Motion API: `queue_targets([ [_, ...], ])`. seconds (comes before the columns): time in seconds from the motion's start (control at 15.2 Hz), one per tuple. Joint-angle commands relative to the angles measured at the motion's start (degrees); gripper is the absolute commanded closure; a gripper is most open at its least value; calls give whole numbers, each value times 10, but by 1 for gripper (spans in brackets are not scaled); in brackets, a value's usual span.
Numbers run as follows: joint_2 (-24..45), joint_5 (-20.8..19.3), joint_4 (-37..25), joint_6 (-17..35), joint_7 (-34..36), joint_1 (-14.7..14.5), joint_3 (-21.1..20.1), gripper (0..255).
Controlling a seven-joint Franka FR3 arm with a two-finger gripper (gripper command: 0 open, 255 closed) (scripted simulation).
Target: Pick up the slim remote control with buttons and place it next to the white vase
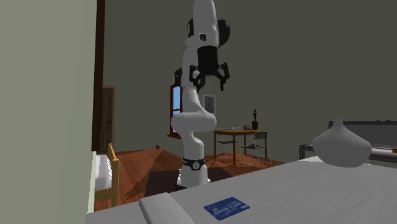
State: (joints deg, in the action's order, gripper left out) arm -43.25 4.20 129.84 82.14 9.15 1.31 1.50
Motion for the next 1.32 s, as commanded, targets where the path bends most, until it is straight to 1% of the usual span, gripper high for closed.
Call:
queue_targets([
  [0.0, 0, 0, 0, 0, 0, 0, 0, 0],
  [0.33, 56, -32, 24, 83, -75, -3, 34, 0],
  [0.59, 114, -51, 28, 150, -132, -6, 60, 0],
  [0.92, 201, -63, 14, 229, -202, -10, 89, 0],
  [1.25, 299, -62, -21, 300, -271, -15, 113, 0],
])
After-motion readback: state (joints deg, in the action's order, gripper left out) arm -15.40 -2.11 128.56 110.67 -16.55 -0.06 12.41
